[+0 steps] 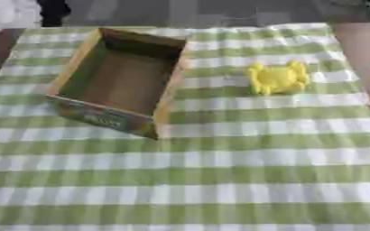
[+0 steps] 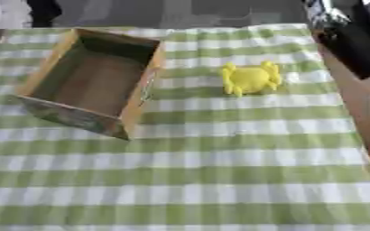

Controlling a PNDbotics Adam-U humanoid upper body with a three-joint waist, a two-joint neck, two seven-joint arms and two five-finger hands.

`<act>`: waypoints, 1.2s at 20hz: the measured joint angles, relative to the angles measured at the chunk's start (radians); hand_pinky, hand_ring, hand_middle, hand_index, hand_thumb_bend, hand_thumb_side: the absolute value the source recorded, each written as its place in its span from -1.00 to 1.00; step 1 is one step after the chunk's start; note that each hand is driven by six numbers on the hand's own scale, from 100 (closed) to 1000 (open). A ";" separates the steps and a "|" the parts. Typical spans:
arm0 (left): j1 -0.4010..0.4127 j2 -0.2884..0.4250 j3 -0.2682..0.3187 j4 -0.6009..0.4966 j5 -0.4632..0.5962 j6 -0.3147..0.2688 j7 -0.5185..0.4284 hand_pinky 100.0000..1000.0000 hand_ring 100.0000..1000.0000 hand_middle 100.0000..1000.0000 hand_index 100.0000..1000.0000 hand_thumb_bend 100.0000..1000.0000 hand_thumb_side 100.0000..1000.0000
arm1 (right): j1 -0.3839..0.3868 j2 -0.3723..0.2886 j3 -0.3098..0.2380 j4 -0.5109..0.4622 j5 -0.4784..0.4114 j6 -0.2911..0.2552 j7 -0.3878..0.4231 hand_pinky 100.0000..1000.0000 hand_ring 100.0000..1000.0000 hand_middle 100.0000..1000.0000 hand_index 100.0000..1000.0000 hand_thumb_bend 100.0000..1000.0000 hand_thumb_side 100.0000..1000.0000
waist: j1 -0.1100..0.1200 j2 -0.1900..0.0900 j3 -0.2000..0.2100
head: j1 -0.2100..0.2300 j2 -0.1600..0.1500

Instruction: Pick up objects on the table and place them in the box.

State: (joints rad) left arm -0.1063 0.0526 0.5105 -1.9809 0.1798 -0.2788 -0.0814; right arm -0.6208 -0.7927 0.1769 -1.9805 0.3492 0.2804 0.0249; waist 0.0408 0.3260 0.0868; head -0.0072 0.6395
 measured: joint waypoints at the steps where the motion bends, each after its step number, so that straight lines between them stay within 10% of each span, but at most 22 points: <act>1: 0.001 0.000 0.000 0.000 -0.001 0.000 0.000 0.42 0.12 0.07 0.45 -1.00 0.83 | -0.017 -0.017 0.007 0.000 0.012 0.010 0.038 0.62 0.64 0.54 0.82 -0.99 1.00 | 0.000 0.000 0.000 | -0.001 0.000; 13: 0.021 0.001 0.000 0.000 -0.004 -0.010 -0.004 0.42 0.12 0.07 0.45 -1.00 0.84 | -0.202 -0.124 0.106 0.011 0.123 0.028 0.472 0.65 0.74 0.61 0.83 -0.42 0.83 | 0.003 -0.008 0.001 | -0.023 0.001; 24: 0.018 0.001 0.000 0.000 -0.013 -0.004 -0.008 0.43 0.12 0.07 0.45 -1.00 0.84 | -0.314 -0.114 0.171 0.164 0.199 -0.103 0.697 0.68 0.85 0.71 0.91 -0.09 0.11 | -0.016 0.000 0.002 | -0.045 -0.001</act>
State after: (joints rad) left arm -0.0886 0.0532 0.5102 -1.9809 0.1671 -0.2832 -0.0894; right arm -0.9350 -0.9064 0.3480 -1.8167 0.5482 0.1774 0.7218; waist 0.0245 0.3261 0.0886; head -0.0522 0.6385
